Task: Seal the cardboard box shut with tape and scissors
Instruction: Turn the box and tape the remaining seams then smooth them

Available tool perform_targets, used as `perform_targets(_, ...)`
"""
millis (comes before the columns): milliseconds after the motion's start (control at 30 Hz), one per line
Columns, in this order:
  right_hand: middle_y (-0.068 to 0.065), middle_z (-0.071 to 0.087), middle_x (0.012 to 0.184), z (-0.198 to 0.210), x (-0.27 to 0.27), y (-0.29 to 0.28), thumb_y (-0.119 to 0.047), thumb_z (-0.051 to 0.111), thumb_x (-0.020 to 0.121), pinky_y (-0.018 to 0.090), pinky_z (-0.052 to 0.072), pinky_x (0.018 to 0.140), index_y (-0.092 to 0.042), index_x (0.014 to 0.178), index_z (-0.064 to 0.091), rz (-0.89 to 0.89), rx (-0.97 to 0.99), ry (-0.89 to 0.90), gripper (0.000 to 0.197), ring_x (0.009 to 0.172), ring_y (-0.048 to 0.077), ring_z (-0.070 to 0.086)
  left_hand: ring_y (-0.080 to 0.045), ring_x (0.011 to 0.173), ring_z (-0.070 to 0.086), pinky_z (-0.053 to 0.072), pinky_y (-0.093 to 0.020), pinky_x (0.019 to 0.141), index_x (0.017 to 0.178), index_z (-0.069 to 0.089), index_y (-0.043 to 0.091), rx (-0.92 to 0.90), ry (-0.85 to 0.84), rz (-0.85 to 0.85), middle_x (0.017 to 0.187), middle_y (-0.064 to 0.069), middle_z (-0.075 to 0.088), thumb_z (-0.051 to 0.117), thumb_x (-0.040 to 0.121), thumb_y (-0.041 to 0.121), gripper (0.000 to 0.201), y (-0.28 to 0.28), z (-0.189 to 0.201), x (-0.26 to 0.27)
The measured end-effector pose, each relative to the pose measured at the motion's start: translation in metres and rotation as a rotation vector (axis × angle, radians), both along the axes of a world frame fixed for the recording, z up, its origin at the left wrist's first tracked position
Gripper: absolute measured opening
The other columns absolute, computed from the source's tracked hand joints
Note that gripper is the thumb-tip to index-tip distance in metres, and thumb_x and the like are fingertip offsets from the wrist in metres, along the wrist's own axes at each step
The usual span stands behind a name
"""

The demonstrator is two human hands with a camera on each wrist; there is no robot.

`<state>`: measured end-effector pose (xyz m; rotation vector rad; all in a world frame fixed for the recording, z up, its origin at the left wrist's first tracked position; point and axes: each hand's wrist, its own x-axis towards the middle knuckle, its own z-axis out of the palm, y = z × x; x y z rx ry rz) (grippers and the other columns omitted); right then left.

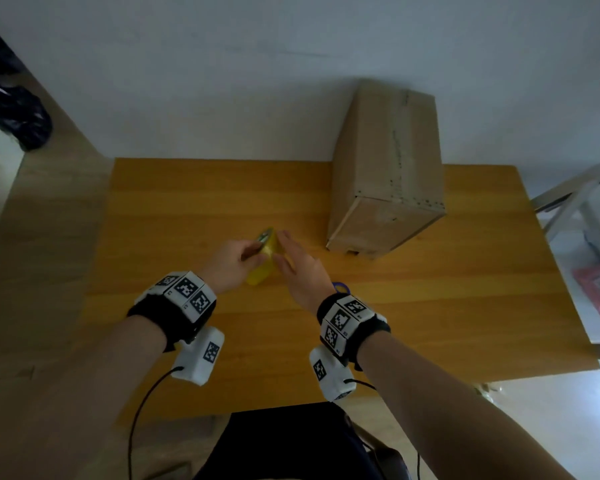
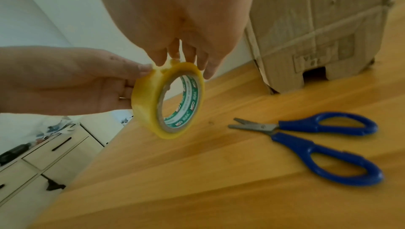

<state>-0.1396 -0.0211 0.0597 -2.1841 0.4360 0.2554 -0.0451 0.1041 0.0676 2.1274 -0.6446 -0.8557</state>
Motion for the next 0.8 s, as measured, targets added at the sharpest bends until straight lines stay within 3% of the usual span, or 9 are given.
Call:
perform_targets(100,0.0,0.023,0.157,0.009,-0.001,-0.005,-0.027,0.038,0.102,0.035,0.034,0.108,-0.022,0.147,0.03,0.001,-0.068,-0.067,0.046,0.139,0.023,0.033,-0.019,0.107,0.057,0.04,-0.024,0.084,0.122,0.056,-0.001,-0.061,0.106,0.078,0.118,-0.011,0.06,0.057,0.089,0.009,0.034,-0.002,0.008,0.002)
perform_targets(200,0.005,0.041,0.148,0.015,-0.001,-0.01,-0.023,0.045,0.1,0.028,0.033,0.106,-0.014,0.138,0.047,-0.064,-0.164,-0.164,0.039,0.136,0.02,0.039,-0.017,0.103,0.056,0.04,-0.023,0.086,0.122,0.057,0.0,-0.05,0.093,0.073,0.118,-0.009,0.061,0.06,0.088,0.01,0.036,-0.004,0.016,0.005)
perform_targets(300,0.01,0.057,0.132,0.022,0.0,-0.013,-0.017,0.049,0.097,0.033,0.044,0.1,-0.006,0.122,0.062,-0.141,-0.211,-0.284,0.03,0.121,0.023,0.053,-0.025,0.109,0.059,0.043,-0.027,0.089,0.119,0.059,0.001,-0.098,0.091,0.052,0.119,-0.014,0.063,0.062,0.086,0.01,0.034,-0.007,0.024,0.007)
perform_targets(367,0.012,0.065,0.114,0.026,0.0,-0.016,-0.012,0.053,0.094,0.039,0.052,0.084,-0.002,0.106,0.069,-0.186,-0.265,-0.387,0.022,0.102,0.027,0.061,-0.021,0.104,0.061,0.047,-0.026,0.087,0.117,0.061,0.003,-0.116,0.073,0.033,0.113,-0.011,0.065,0.062,0.086,0.014,0.033,-0.011,0.029,0.005)
perform_targets(433,0.011,0.065,0.1,0.031,-0.001,-0.019,-0.009,0.055,0.092,0.038,0.053,0.071,-0.002,0.093,0.069,-0.205,-0.32,-0.436,0.017,0.087,0.027,0.062,-0.013,0.089,0.062,0.047,-0.015,0.072,0.112,0.062,0.004,-0.122,0.037,0.021,0.103,-0.007,0.066,0.061,0.087,0.017,0.028,-0.016,0.035,0.0)
perform_targets(500,0.01,0.062,0.094,0.038,-0.003,-0.023,-0.009,0.052,0.093,0.037,0.05,0.064,-0.002,0.088,0.066,-0.198,-0.359,-0.442,0.016,0.079,0.027,0.059,-0.014,0.078,0.062,0.045,-0.011,0.06,0.107,0.062,0.003,-0.125,-0.001,0.006,0.094,-0.007,0.066,0.058,0.089,0.019,0.024,-0.022,0.042,-0.006)
perform_targets(567,0.01,0.059,0.095,0.046,-0.005,-0.029,-0.01,0.049,0.095,0.037,0.047,0.064,-0.002,0.089,0.062,-0.19,-0.359,-0.409,0.017,0.079,0.028,0.058,-0.02,0.078,0.062,0.044,-0.016,0.058,0.106,0.061,0.004,-0.068,-0.069,-0.024,0.091,-0.006,0.067,0.055,0.091,0.026,0.027,-0.027,0.047,-0.01)
perform_targets(700,0.011,0.06,0.098,0.067,-0.008,-0.032,-0.013,0.047,0.097,0.039,0.047,0.074,-0.003,0.093,0.06,-0.182,-0.261,-0.358,0.017,0.086,0.026,0.057,-0.012,0.072,0.053,0.033,-0.012,0.049,0.106,0.059,0.007,0.078,-0.179,-0.019,0.087,-0.001,0.059,0.048,0.094,0.035,0.032,-0.032,0.055,-0.012)
perform_targets(800,0.009,0.065,0.094,0.086,-0.008,-0.038,-0.013,0.051,0.095,0.03,0.049,0.072,-0.003,0.094,0.064,-0.258,-0.113,-0.382,0.016,0.082,0.02,0.058,-0.008,0.064,0.049,0.031,-0.017,0.049,0.1,0.062,0.009,0.118,-0.204,0.023,0.08,0.0,0.06,0.045,0.093,0.043,0.039,-0.032,0.061,-0.01)
